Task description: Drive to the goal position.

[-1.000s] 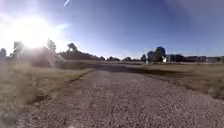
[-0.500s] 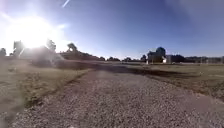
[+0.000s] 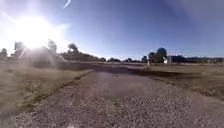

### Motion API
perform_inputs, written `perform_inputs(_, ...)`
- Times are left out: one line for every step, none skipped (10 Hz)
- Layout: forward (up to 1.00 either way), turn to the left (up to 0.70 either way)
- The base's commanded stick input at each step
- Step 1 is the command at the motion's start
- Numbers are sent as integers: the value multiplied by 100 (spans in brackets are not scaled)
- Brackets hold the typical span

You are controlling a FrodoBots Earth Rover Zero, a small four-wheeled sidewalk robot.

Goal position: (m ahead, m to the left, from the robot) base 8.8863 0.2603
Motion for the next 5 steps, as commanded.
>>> perform_inputs(50, 0)
perform_inputs(50, 0)
perform_inputs(50, 0)
perform_inputs(50, 0)
perform_inputs(50, 0)
